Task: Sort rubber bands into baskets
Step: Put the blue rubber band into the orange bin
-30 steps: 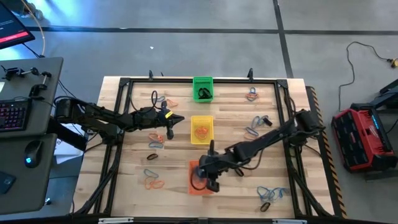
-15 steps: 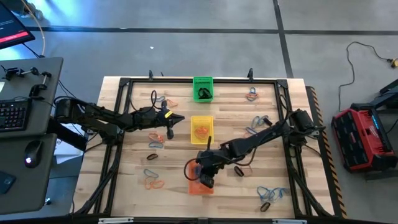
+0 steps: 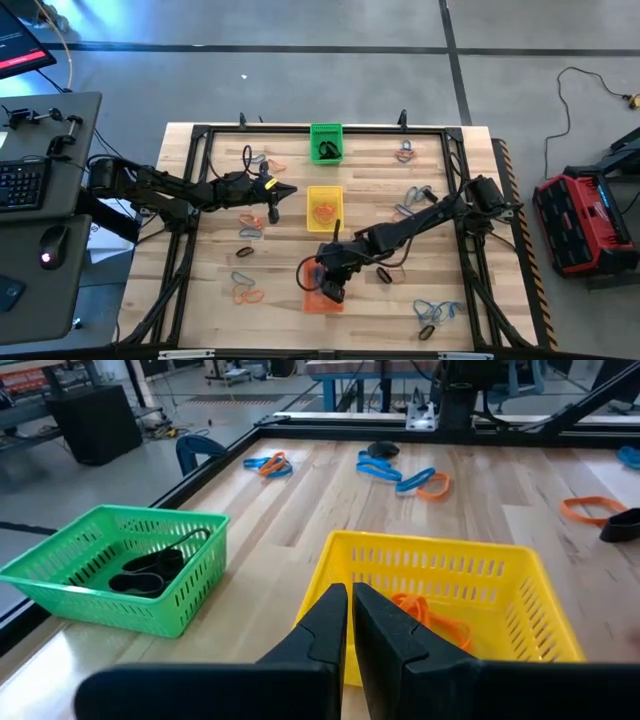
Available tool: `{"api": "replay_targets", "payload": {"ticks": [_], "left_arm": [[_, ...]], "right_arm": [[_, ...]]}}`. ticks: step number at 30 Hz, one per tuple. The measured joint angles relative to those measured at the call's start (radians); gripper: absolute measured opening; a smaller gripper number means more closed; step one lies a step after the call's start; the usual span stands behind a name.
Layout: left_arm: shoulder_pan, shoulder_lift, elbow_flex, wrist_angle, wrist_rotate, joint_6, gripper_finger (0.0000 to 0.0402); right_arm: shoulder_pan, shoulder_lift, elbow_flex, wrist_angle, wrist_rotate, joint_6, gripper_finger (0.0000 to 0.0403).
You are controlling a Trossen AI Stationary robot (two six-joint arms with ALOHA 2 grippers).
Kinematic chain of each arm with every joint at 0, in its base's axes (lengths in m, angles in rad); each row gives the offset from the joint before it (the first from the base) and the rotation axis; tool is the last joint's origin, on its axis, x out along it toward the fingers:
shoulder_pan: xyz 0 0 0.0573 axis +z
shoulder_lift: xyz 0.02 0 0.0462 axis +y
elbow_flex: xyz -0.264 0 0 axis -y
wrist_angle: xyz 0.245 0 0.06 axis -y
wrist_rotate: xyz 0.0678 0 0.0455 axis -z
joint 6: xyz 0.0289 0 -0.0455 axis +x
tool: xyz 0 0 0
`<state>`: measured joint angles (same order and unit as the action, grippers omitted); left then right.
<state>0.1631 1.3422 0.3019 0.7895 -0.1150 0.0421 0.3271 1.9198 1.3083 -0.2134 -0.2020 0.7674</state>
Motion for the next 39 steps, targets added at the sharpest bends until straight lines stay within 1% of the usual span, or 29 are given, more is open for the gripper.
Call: {"api": "replay_targets", "payload": {"ticks": [5, 8, 11, 16, 20, 27, 29, 31, 35, 36, 39], "left_arm": [[0.000, 0.000, 0.000, 0.000, 0.000, -0.005, 0.0011], [0.000, 0.000, 0.000, 0.000, 0.000, -0.007, 0.0011], [0.000, 0.000, 0.000, 0.000, 0.000, -0.013, 0.0011], [0.000, 0.000, 0.000, -0.002, 0.000, -0.015, 0.0011], [0.000, 0.000, 0.000, -0.003, 0.000, -0.015, 0.0011], [0.000, 0.000, 0.000, -0.005, 0.000, -0.016, 0.0011], [0.000, 0.000, 0.000, -0.006, 0.000, -0.023, 0.0011], [0.000, 0.000, 0.000, -0.006, 0.000, -0.024, 0.0011], [0.000, 0.000, 0.000, -0.007, 0.000, -0.031, 0.0011], [0.000, 0.000, 0.000, -0.007, 0.000, -0.031, 0.0011], [0.000, 0.000, 0.000, -0.010, 0.000, -0.031, 0.0011]], "right_arm": [[0.001, 0.000, 0.000, 0.000, 0.000, -0.024, 0.0108], [0.001, 0.000, 0.000, 0.000, -0.009, -0.043, 0.0123], [0.005, 0.000, 0.000, 0.000, -0.013, -0.058, 0.0124], [0.021, -0.021, 0.000, -0.008, -0.013, -0.061, 0.0112], [0.039, -0.043, 0.000, -0.007, -0.011, -0.061, 0.0111], [0.055, -0.051, 0.000, -0.027, 0.017, -0.085, 0.0109], [0.051, -0.051, 0.000, -0.051, 0.046, -0.106, 0.0102], [0.042, -0.051, -0.001, -0.057, 0.049, -0.127, 0.0083], [0.018, -0.042, -0.001, -0.043, 0.010, -0.156, 0.0016], [0.014, -0.033, -0.001, -0.042, 0.000, -0.164, 0.0009], [-0.003, -0.005, -0.001, -0.025, -0.051, -0.166, 0.0012]]}}
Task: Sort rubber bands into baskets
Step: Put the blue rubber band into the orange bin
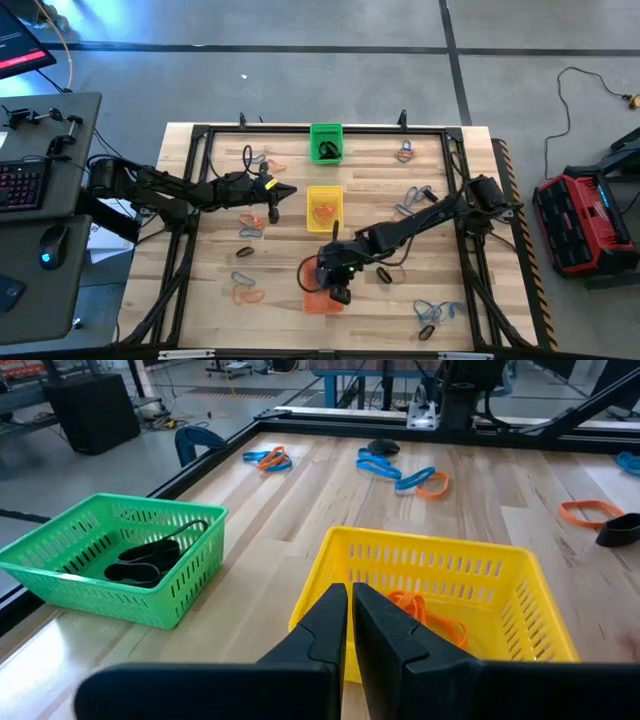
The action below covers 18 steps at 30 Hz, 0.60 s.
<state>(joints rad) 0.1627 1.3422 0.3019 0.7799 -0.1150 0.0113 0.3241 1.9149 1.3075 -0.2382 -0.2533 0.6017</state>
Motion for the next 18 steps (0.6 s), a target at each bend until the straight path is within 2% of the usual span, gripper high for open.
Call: {"api": "replay_targets", "payload": {"ticks": [12, 18], "left_arm": [[0.000, 0.000, 0.000, -0.019, 0.000, 0.000, 0.0011], [0.000, 0.000, 0.000, -0.032, 0.000, 0.000, 0.0011]], "right_arm": [[-0.030, 0.095, 0.000, 0.158, -0.188, 0.029, 0.0005], [-0.034, 0.100, 0.000, 0.182, -0.192, 0.027, 0.0052]]}}
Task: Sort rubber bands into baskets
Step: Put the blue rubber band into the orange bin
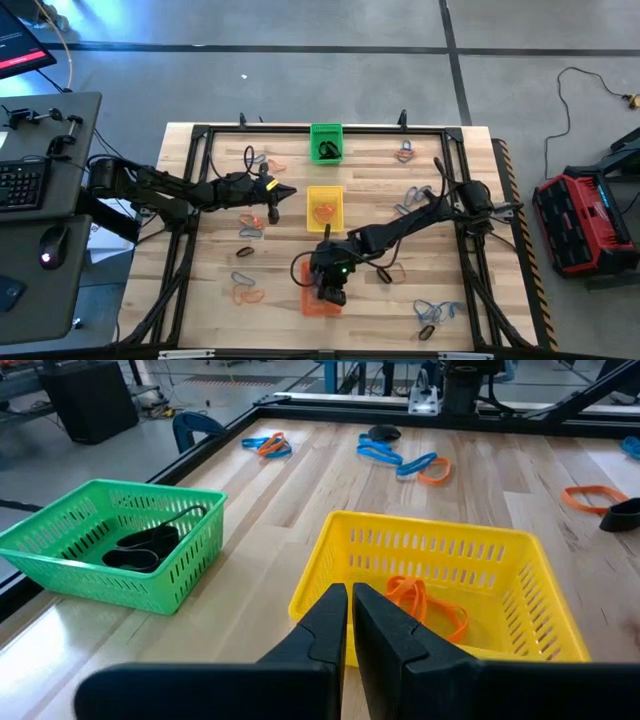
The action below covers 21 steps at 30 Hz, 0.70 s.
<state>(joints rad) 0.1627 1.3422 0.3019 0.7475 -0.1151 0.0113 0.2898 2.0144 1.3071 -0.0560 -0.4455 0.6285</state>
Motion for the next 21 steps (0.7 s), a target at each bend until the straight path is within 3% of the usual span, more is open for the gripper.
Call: {"api": "replay_targets", "payload": {"ticks": [6, 10, 14, 21], "left_arm": [[0.000, 0.000, 0.000, 0.000, 0.000, 0.000, 0.0011], [0.000, 0.000, 0.000, 0.001, 0.000, 0.000, 0.0011], [0.000, 0.000, 0.000, 0.007, 0.000, 0.000, 0.0011], [0.000, 0.000, 0.000, 0.006, 0.000, 0.000, 0.0011]], "right_arm": [[-0.002, 0.000, 0.000, 0.000, 0.004, -0.008, 0.0127], [-0.002, -0.015, 0.000, -0.016, 0.016, -0.028, 0.0154], [0.002, -0.074, 0.000, -0.097, 0.108, -0.062, 0.0152], [0.064, -0.217, 0.001, -0.354, 0.335, -0.044, 0.0109]]}}
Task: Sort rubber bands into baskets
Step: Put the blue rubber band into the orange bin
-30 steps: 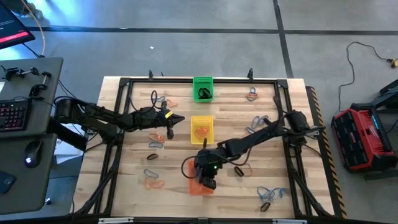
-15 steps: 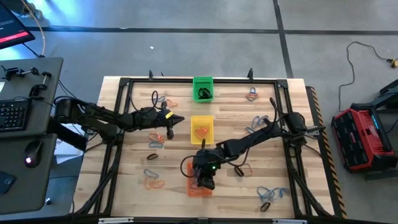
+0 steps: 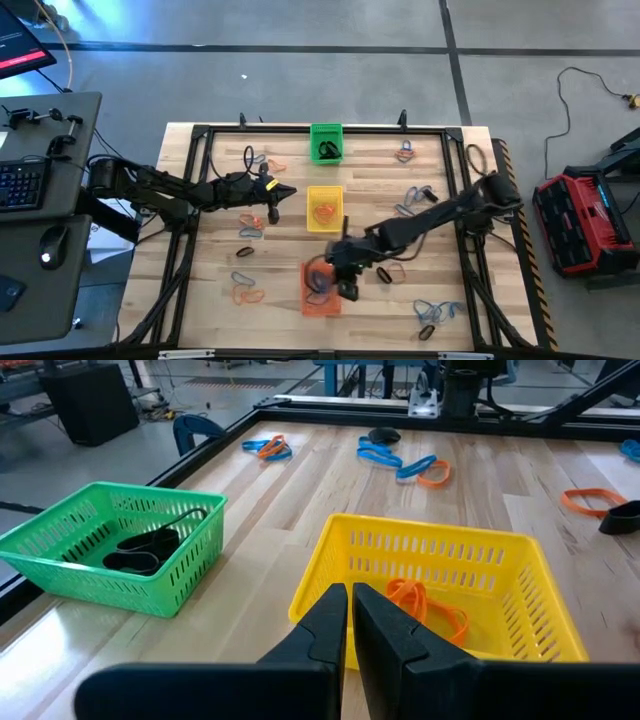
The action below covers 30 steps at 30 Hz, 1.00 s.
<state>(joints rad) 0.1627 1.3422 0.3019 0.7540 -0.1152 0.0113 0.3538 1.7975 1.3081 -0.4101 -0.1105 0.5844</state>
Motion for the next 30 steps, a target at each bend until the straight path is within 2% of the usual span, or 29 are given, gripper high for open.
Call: {"api": "replay_targets", "payload": {"ticks": [3, 6, 10, 14, 18, 23, 26, 30], "left_arm": [[0.000, 0.000, 0.000, 0.000, 0.000, 0.000, 0.0011], [0.000, 0.000, 0.000, 0.000, 0.000, 0.000, 0.0011], [0.000, 0.000, 0.000, 0.000, 0.000, -0.008, 0.0011], [0.000, 0.000, 0.000, 0.000, 0.000, -0.008, 0.0011], [0.000, 0.000, 0.000, -0.001, 0.000, -0.011, 0.0011], [0.000, 0.000, 0.000, -0.001, 0.000, -0.023, 0.0011], [0.000, 0.000, 0.000, -0.001, 0.000, -0.027, 0.0011], [0.000, 0.000, 0.000, -0.001, 0.000, -0.027, 0.0011]], "right_arm": [[0.053, -0.054, 0.000, -0.153, 0.083, 0.090, 0.0084], [0.119, -0.082, 0.000, -0.276, 0.121, 0.231, 0.0070], [0.215, -0.085, 0.000, -0.427, 0.126, 0.433, 0.0071], [0.301, -0.082, -0.027, -0.503, 0.119, 0.622, 0.0091], [0.369, -0.081, -0.070, -0.507, 0.090, 0.752, 0.0121], [0.415, -0.081, -0.152, -0.506, 0.006, 0.856, 0.0152], [0.433, -0.081, -0.205, -0.483, -0.045, 0.902, 0.0164], [0.447, -0.081, -0.272, -0.393, -0.060, 0.935, 0.0169]]}}
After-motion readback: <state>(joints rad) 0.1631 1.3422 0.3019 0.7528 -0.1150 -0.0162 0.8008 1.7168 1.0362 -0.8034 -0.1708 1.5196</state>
